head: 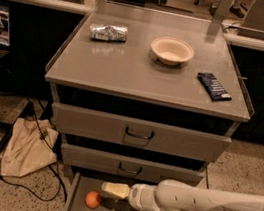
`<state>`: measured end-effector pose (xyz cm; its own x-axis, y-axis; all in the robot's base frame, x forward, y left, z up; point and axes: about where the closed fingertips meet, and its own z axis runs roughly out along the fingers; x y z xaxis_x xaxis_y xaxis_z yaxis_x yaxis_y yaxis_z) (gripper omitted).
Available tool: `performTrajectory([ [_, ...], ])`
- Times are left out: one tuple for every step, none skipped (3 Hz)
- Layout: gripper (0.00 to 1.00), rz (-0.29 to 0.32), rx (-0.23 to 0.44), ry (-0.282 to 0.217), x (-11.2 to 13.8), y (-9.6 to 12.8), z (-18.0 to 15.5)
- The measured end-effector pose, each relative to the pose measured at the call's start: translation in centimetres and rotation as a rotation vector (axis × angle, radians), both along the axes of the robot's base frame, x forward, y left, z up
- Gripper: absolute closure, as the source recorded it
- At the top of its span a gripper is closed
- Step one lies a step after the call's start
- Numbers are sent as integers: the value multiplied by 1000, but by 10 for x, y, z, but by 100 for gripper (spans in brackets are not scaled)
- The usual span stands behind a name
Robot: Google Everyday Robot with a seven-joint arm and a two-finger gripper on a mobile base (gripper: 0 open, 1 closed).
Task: Pick orange from bottom drawer and place on counter
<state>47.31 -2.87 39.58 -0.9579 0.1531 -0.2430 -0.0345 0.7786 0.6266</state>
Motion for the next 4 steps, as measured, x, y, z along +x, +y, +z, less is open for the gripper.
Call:
performTrajectory([
  [0,-39,5,47,11,2,-43],
  [0,-37,-6,65,21,9,-81],
  [0,-15,-27,83,23,13,-111],
  [0,3,-40,122,19,18,-140],
])
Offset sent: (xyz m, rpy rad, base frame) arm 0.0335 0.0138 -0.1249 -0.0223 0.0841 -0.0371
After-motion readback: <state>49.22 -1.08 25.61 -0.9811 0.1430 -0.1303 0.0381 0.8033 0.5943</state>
